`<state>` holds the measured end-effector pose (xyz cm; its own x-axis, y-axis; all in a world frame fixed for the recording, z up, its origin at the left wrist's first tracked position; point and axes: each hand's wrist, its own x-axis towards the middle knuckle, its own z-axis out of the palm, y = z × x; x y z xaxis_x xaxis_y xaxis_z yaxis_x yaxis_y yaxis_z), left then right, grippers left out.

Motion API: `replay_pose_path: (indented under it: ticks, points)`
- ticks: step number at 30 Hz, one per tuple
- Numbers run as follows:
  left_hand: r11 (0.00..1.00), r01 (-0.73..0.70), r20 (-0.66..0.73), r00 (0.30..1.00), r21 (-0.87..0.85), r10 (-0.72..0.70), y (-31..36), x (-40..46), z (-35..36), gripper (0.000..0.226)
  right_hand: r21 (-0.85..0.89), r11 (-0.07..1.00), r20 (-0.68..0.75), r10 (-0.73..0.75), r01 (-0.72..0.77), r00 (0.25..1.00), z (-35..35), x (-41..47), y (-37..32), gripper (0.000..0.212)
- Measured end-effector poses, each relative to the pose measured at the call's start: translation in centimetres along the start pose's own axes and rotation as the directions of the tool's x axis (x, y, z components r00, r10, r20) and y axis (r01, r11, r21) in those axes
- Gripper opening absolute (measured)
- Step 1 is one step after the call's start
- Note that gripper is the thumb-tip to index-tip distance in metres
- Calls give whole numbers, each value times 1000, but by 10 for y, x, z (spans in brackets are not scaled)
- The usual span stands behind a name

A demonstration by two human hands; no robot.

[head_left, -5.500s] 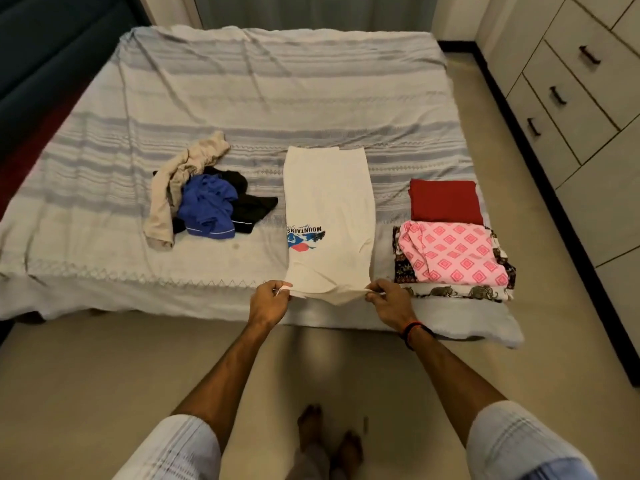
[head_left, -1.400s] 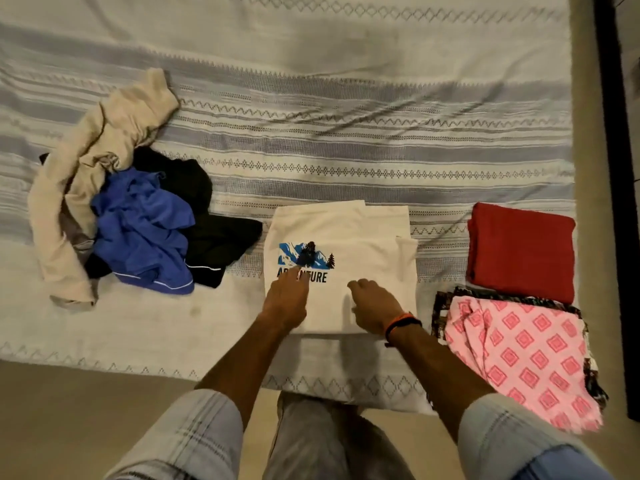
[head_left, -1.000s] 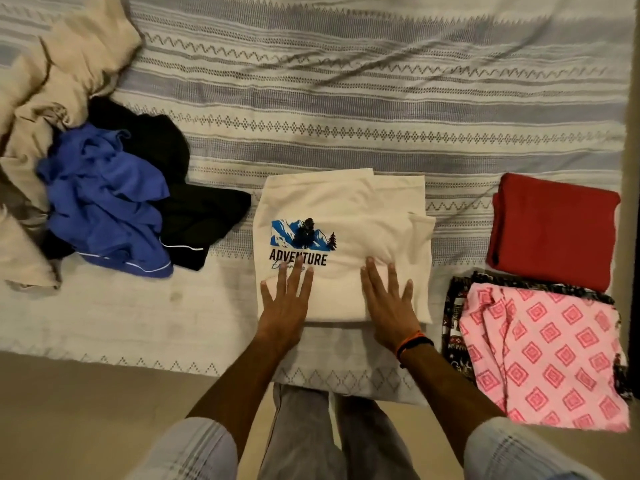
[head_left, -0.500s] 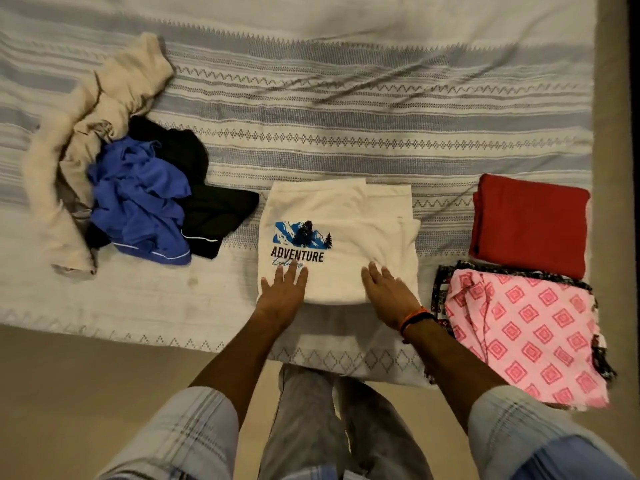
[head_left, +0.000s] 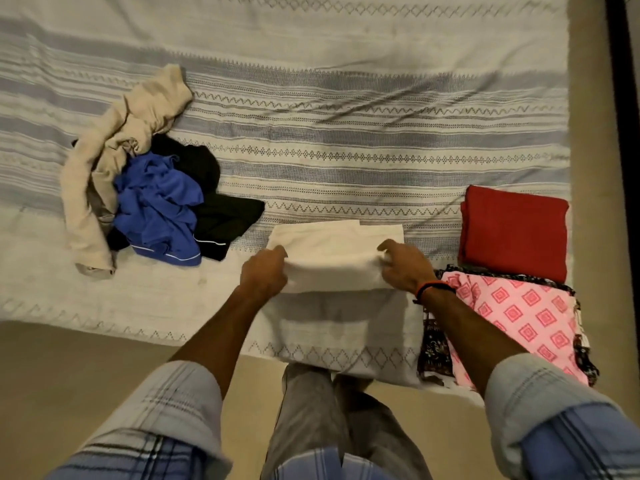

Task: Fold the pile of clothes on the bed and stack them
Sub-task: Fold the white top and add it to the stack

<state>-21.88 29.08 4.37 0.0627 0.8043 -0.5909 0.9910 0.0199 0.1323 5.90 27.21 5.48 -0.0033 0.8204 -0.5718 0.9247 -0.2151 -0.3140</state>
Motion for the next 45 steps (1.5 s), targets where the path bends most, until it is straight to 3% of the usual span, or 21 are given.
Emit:
replay_pose_path:
  ticks: [3,10,13,16,18,20,22,24,29,34,38,40,43,45]
  points:
    - [976,49,-114,991,-211,-75,-2,29,-18,41,82,995,-127,65,-55,990,-15,28,-3,36]
    - [860,173,-72,969,-481,-235,-11,97,-15,33,154,977,-146,172,-149,974,-16,96,5,35]
    - [950,94,-293,938,-298,-185,-19,116,-3,33,-82,988,-300,103,-134,948,-8,115,4,34]
    - [979,-136,-440,896,-154,56,-10,111,15,28,-190,981,-320,-110,51,941,14,113,-17,33]
    - [951,-289,-412,884,-109,221,-1,99,37,31,-178,961,-276,-256,213,927,42,103,-31,30]
    - [944,-329,-282,908,-25,309,4,87,64,53,-163,953,-142,-279,255,950,74,91,-38,51]
    - [967,-255,-140,957,23,255,2,84,86,88,-203,959,-42,-212,200,976,98,87,-32,77]
    - [978,-204,-83,975,45,207,-4,87,99,105,-241,960,-42,-157,142,987,109,89,-19,92]
    - [974,-219,-21,975,56,221,-24,116,111,127,-231,971,-78,-87,67,993,116,104,2,113]
    - [972,-224,38,974,70,222,-26,126,112,150,-207,976,-91,-81,61,993,125,110,7,121]
    - [968,-250,-10,968,0,250,-31,118,105,138,-154,983,-38,-108,101,993,114,105,8,120]
    - [971,-212,-113,973,-108,200,-36,111,100,131,-78,994,-61,-81,76,995,104,102,11,117]
    - [913,25,-247,959,-406,-136,-37,96,94,129,104,988,-187,133,-115,973,95,91,19,118]
    - [800,149,-210,923,-581,-324,-32,91,89,124,269,927,-192,319,-263,928,90,87,20,124]
